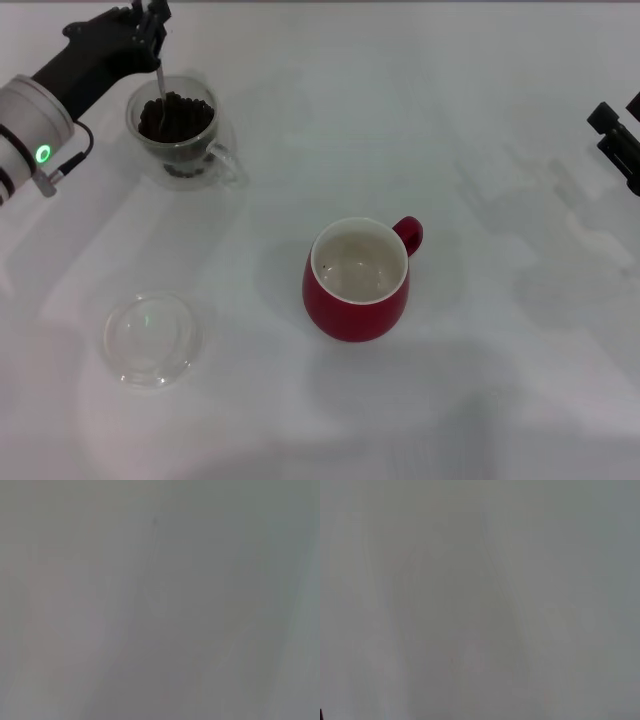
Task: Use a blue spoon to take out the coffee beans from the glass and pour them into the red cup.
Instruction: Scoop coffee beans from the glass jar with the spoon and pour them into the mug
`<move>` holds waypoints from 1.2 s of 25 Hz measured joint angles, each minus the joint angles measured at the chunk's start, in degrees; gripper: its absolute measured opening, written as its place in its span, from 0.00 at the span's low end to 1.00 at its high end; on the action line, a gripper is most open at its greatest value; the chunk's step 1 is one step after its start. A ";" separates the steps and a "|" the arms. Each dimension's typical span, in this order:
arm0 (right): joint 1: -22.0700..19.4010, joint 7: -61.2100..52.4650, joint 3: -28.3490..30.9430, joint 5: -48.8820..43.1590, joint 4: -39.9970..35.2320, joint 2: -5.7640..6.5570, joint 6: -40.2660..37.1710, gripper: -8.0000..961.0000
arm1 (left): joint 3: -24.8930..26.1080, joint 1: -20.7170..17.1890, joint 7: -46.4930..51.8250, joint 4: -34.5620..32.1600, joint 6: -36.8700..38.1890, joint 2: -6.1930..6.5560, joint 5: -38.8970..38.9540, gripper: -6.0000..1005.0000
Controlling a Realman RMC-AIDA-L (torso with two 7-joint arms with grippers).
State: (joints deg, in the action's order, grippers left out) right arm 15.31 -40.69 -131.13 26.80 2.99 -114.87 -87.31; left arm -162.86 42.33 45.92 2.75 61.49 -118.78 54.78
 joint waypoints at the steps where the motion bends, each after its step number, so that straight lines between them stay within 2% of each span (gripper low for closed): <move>1: -0.04 0.00 0.00 0.00 0.00 0.00 -0.05 0.69 | 0.02 -0.17 -0.07 -0.13 -0.01 0.00 0.11 0.14; 7: -0.16 0.00 0.00 0.00 0.00 0.00 -0.06 0.69 | 0.47 -1.60 1.78 -1.47 -0.05 0.11 0.98 0.14; 13: -0.34 0.00 0.00 0.00 0.12 0.00 -0.06 0.69 | 0.52 -3.83 9.55 -1.32 0.25 0.28 3.11 0.14; 23: -0.38 0.56 0.00 0.09 0.29 0.05 -0.15 0.69 | 0.53 -5.00 14.58 -1.18 0.53 0.42 6.29 0.14; 30: -0.37 0.60 -0.01 0.09 0.43 0.09 -0.78 0.69 | 0.58 -5.74 22.69 -1.03 0.56 0.76 8.63 0.14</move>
State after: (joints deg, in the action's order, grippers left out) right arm 14.94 -40.09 -131.13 26.90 3.42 -114.78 -88.09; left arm -162.28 36.59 68.61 1.72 62.05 -118.02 63.41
